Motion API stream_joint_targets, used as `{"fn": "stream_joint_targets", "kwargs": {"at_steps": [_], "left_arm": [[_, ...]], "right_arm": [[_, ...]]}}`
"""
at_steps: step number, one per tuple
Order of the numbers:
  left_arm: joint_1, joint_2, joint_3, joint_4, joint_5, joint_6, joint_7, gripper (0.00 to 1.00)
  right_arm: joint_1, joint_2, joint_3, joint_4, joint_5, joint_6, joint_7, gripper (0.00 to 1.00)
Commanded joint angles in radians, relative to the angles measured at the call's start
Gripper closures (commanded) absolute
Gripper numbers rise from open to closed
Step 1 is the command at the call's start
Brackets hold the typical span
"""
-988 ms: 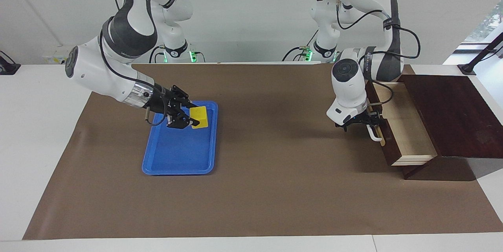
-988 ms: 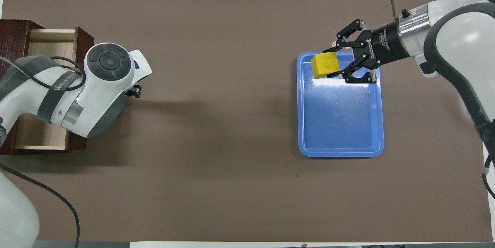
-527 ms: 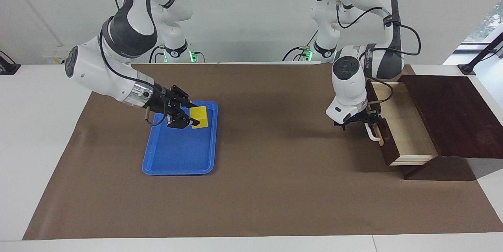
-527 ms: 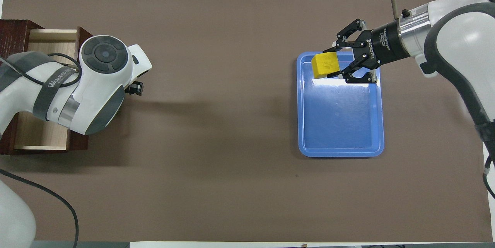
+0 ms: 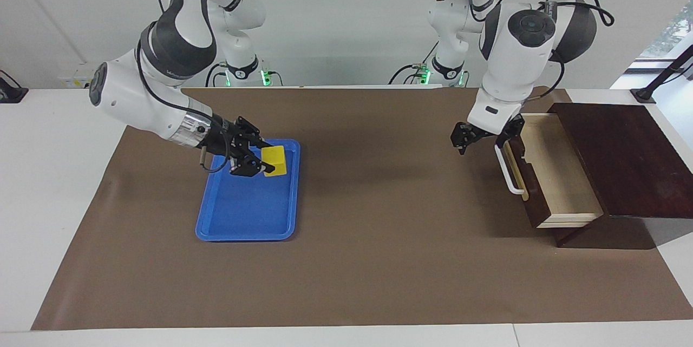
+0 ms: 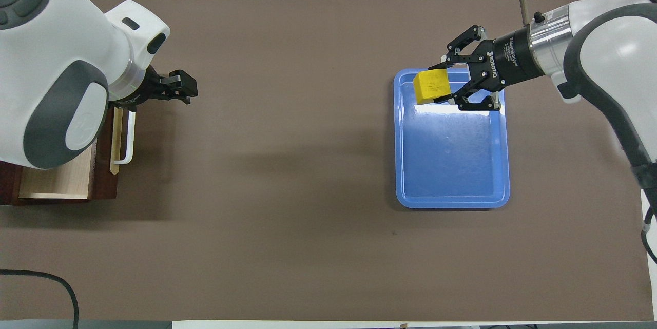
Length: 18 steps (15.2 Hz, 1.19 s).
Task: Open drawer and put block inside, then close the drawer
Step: 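Carry the cube toward the left gripper while the left gripper approaches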
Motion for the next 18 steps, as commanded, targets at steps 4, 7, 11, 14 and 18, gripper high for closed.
{"fn": "stream_joint_targets", "kwargs": {"at_steps": [4,7,11,14,18], "left_arm": [[-0.122,-0.030,-0.018,0.000,-0.085,-0.036,-0.721,0.00],[-0.158,-0.030,-0.017,-0.001,-0.133,0.015,-1.042,0.00],[-0.162,-0.021,-0.017,0.003,-0.131,0.099,-1.470,0.00],[-0.161,-0.016,-0.014,0.003,-0.130,0.113,-1.560,0.00],[-0.174,0.005,-0.015,0.023,-0.104,0.098,-1.591,0.00]], "right_arm": [[0.135,-0.011,0.012,0.003,-0.001,0.139,0.198,1.00],[0.233,-0.008,0.012,0.001,0.002,0.231,0.271,1.00],[0.325,0.000,0.013,0.001,0.033,0.372,0.360,1.00],[0.377,0.014,0.013,0.007,0.050,0.440,0.393,1.00],[0.432,0.061,0.013,0.036,0.049,0.444,0.394,1.00]]}}
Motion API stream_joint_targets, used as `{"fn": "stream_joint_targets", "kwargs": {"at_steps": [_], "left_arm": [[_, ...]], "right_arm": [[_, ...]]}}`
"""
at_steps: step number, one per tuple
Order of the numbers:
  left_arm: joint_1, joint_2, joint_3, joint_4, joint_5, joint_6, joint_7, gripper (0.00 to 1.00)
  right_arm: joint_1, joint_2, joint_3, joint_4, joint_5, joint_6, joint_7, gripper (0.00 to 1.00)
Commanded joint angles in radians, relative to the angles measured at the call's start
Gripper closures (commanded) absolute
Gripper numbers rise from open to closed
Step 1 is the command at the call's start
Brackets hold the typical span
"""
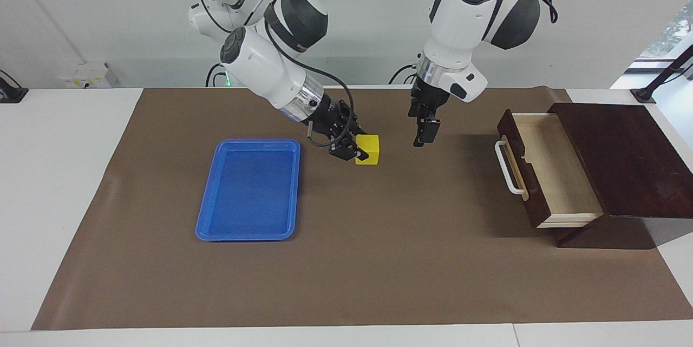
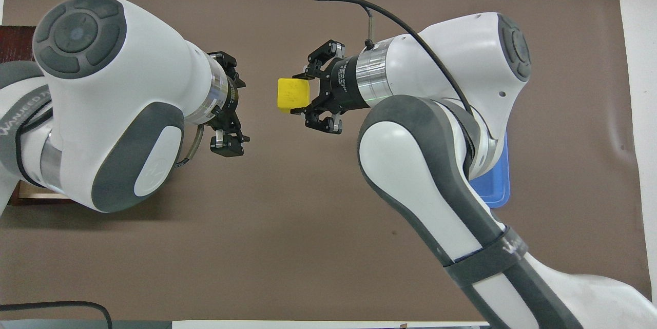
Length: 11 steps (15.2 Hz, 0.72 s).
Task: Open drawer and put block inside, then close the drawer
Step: 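Carry the cube toward the left gripper while the left gripper approaches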
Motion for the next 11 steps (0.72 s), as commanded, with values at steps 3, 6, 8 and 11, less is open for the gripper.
{"fn": "stream_joint_targets", "kwargs": {"at_steps": [3,6,8,11], "left_arm": [[-0.046,0.099,0.009,0.108,0.045,-0.030,-0.052,0.00],[-0.051,0.104,0.007,0.110,0.076,-0.024,-0.052,0.00],[-0.051,0.105,0.007,0.110,0.081,-0.026,-0.052,0.00],[-0.070,0.113,0.009,0.113,0.097,-0.029,-0.053,0.00]], "right_arm": [[0.030,0.055,-0.002,0.058,0.013,0.014,0.012,1.00],[0.023,0.055,0.002,0.058,0.019,-0.014,0.006,1.00],[0.021,0.055,0.002,0.058,0.034,-0.017,0.006,1.00],[0.020,0.053,0.002,0.058,0.043,-0.019,0.006,1.00]]}}
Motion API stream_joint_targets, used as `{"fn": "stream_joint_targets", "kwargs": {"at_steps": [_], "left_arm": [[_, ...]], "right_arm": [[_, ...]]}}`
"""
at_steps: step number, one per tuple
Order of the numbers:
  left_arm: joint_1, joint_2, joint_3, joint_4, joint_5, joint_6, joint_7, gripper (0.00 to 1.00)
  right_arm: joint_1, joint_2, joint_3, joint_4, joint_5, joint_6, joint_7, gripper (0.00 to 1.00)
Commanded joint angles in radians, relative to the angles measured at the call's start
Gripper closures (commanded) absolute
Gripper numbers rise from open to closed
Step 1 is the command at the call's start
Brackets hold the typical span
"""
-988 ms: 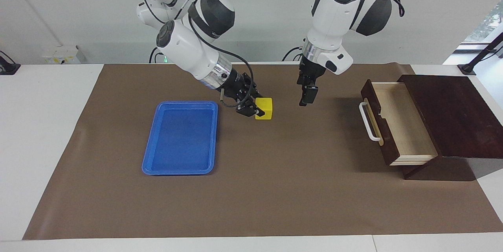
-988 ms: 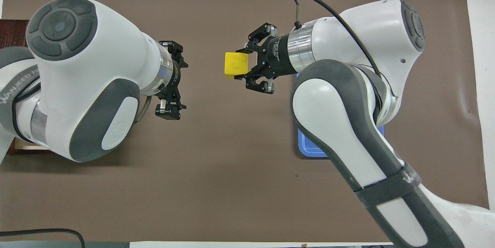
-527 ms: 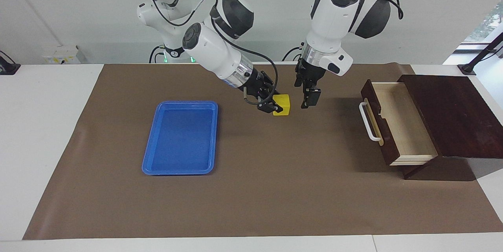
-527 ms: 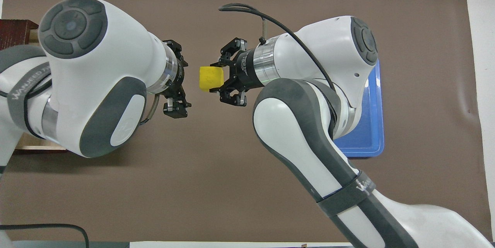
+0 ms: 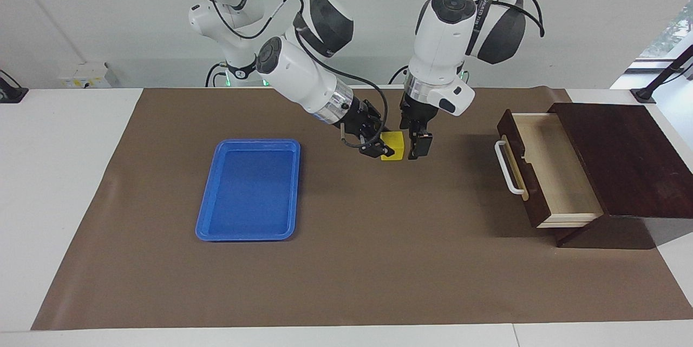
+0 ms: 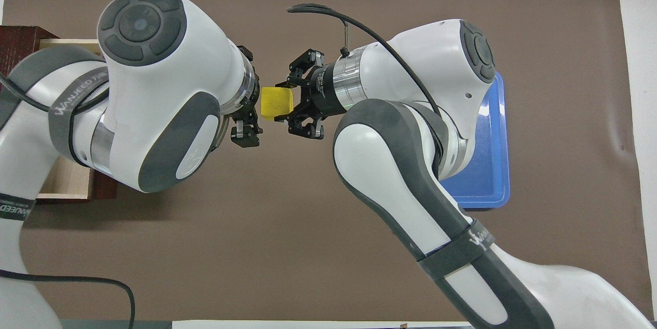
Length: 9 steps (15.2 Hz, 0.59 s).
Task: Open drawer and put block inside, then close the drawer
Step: 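Grasp the cube with the left gripper and open the right gripper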
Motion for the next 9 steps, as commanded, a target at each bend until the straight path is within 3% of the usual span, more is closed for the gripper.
{"fn": "stream_joint_targets", "kwargs": {"at_steps": [1,9], "left_arm": [[-0.032,0.023,0.011,0.035,0.035,-0.028,-0.021,0.00],[-0.051,0.025,0.008,0.031,0.036,-0.011,-0.044,0.00]], "right_arm": [[-0.012,0.010,0.006,0.024,0.020,-0.023,0.006,1.00],[-0.013,0.008,0.004,0.026,0.035,-0.040,0.008,1.00]]}}
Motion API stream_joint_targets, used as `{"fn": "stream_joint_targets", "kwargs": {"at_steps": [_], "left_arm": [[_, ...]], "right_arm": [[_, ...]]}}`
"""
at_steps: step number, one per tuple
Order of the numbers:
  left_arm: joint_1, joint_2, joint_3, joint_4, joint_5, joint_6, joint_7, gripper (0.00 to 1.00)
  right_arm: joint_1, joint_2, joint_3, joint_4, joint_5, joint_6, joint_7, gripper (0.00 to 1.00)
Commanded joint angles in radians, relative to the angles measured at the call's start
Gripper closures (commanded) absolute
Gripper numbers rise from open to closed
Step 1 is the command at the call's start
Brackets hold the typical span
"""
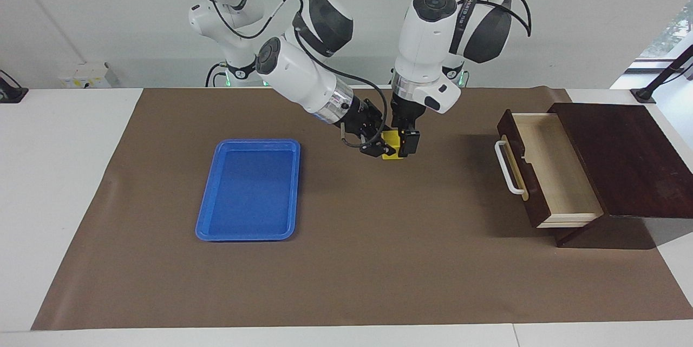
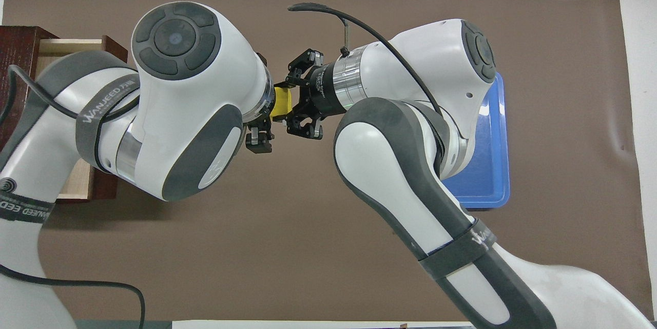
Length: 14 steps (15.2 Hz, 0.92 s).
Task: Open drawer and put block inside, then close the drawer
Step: 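Grasp the cube with the left gripper and open the right gripper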
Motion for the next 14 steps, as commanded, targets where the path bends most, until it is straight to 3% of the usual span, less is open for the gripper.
{"fn": "stream_joint_targets", "kwargs": {"at_steps": [1,4,5,6,7,14], "left_arm": [[-0.017,0.017,0.009,0.029,0.019,-0.011,-0.018,0.04],[-0.020,0.017,0.009,0.030,0.016,-0.009,-0.018,0.39],[-0.019,0.017,0.011,0.030,0.013,-0.009,-0.017,0.62],[-0.017,0.019,0.011,0.032,0.012,-0.008,-0.015,0.94],[-0.014,0.020,0.009,0.033,0.009,-0.006,-0.015,1.00],[-0.005,0.031,0.014,0.049,-0.022,0.001,-0.015,1.00]], "right_arm": [[-0.016,0.008,0.004,0.024,0.017,-0.034,0.006,1.00],[-0.019,0.008,0.004,0.024,0.016,-0.034,0.008,1.00],[-0.019,0.008,0.004,0.024,0.016,-0.034,0.008,1.00],[-0.019,0.008,0.004,0.024,0.016,-0.034,0.008,1.00],[-0.019,0.008,0.004,0.024,0.016,-0.036,0.008,1.00],[-0.016,0.005,0.006,0.024,0.037,-0.033,0.012,1.00]]}}
